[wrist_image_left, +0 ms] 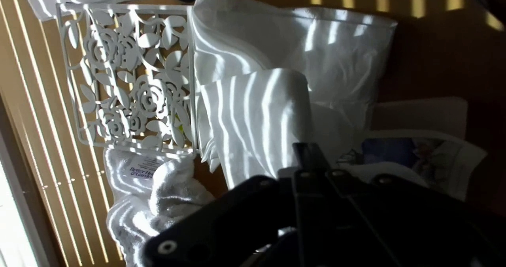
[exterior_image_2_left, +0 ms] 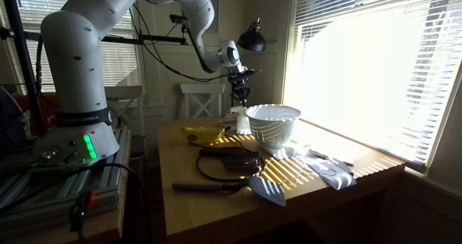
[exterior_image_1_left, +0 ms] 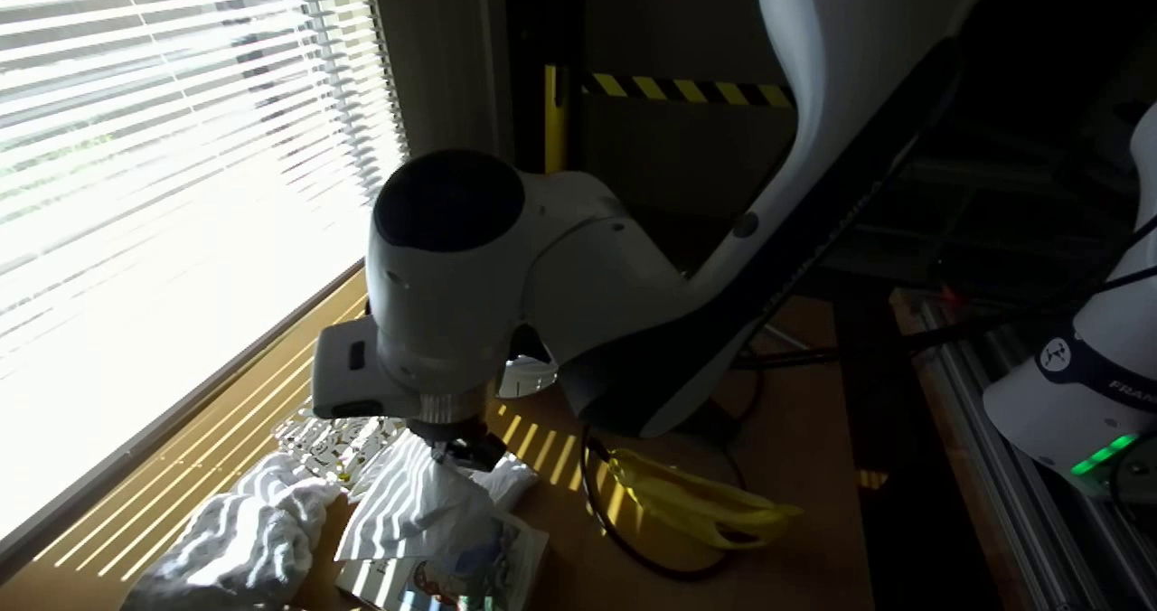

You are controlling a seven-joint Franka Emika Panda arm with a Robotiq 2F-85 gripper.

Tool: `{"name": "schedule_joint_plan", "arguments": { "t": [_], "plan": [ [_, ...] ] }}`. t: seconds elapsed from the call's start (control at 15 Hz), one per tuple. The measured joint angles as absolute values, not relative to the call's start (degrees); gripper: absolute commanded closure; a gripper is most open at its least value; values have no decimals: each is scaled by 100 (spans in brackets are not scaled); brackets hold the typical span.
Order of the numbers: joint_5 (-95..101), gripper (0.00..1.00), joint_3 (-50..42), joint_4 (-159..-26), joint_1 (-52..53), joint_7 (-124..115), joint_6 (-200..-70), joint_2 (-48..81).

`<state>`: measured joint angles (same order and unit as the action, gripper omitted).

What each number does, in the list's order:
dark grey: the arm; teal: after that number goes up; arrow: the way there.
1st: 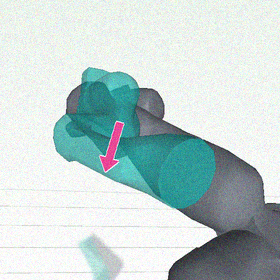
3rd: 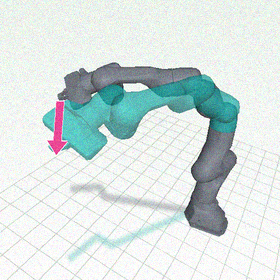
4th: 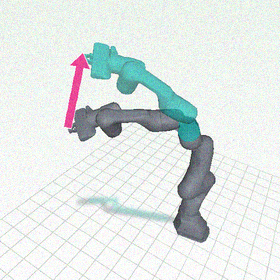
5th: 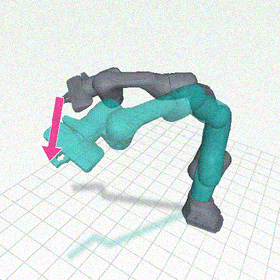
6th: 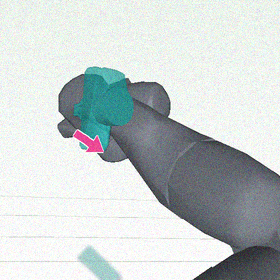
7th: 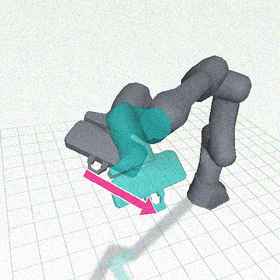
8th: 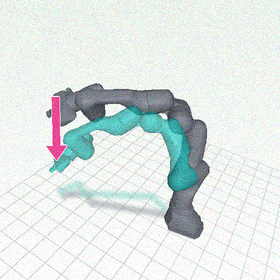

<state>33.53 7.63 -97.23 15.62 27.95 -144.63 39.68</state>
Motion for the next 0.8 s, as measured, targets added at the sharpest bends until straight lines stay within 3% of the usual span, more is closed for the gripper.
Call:
{"name": "schedule_joint_plan", "arguments": {
  "t": [0.4,0.47,0.53,0.8],
  "plan": [
    [3264,100,413,-9786,1703,1278,-14265,4030],
    [3205,74,375,-9813,1686,1148,-14209,4043],
    [3099,73,378,-9815,1645,1162,-14087,4068],
    [2746,46,638,-9714,1357,2023,-13885,4290]
  ]
}}
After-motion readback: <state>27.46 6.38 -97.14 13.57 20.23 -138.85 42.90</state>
